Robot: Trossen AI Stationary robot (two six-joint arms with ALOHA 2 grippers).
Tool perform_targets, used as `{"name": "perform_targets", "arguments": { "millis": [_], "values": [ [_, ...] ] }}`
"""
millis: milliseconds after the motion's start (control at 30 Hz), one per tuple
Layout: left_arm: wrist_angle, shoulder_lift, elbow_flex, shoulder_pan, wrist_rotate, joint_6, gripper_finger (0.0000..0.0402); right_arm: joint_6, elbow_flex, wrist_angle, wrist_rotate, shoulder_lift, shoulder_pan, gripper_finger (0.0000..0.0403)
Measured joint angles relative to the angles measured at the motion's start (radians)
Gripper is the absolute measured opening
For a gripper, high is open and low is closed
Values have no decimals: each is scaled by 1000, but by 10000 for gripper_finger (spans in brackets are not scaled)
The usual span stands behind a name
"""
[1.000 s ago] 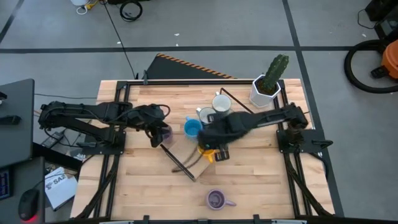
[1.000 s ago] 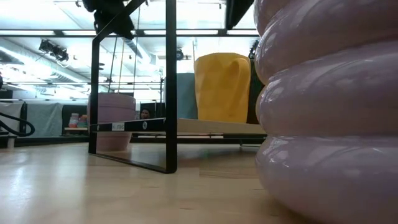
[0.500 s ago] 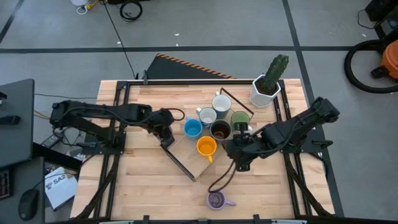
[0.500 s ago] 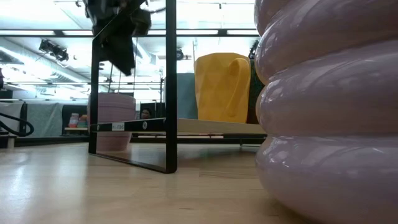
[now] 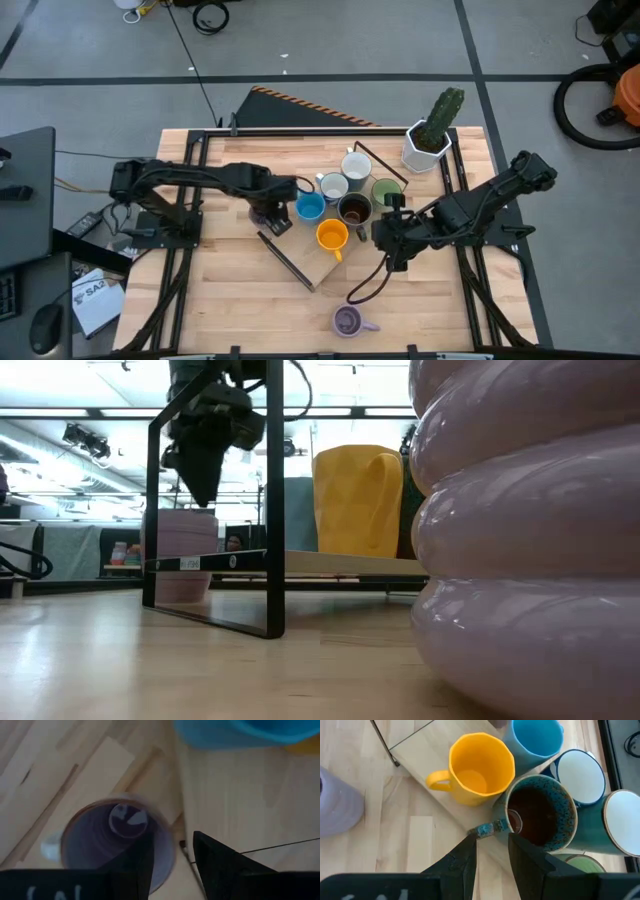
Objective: Place coffee mugs
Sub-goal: Put the top purple cup on the shelf
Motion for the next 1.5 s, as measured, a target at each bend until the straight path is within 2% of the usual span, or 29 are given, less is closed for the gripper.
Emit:
{"name": "perform_targets", "arguments": {
  "millis": [167, 333, 567, 700, 800, 867, 1000, 1167, 1367, 1500],
  "values": [
    [-35, 65, 54, -24, -12, 0, 142, -8, 0, 2, 0, 0, 0, 118],
    [-87, 111, 55, -29, -41, -12, 142, -8, 0, 5, 0, 0, 12, 118],
    [-77, 143, 55, -28, -56, 9, 139, 0, 0, 4, 0, 0, 15, 118],
    [-66, 147, 54, -28, -56, -24, 105, 1, 0, 4, -1, 0, 15, 118],
    [-46, 147, 54, -27, -63, -76, 56, 9, 0, -6, -7, 0, 17, 118],
    [-41, 146, 54, -22, -64, -48, 23, 23, 0, -27, -14, -1, 23, 118],
    [-38, 145, 63, -6, -34, -44, 18, 62, 0, -79, 6, -21, 42, 118],
    [-65, 144, 158, 6, 19, -49, 18, 77, 0, -93, 55, -60, 66, 118],
    [-103, 142, 280, 2, 85, -123, 18, 110, 0, -110, 57, -116, 78, 118],
    [-131, 141, 311, -18, 120, -177, 18, 127, 0, -131, 64, -145, 88, 117]
  ]
}}
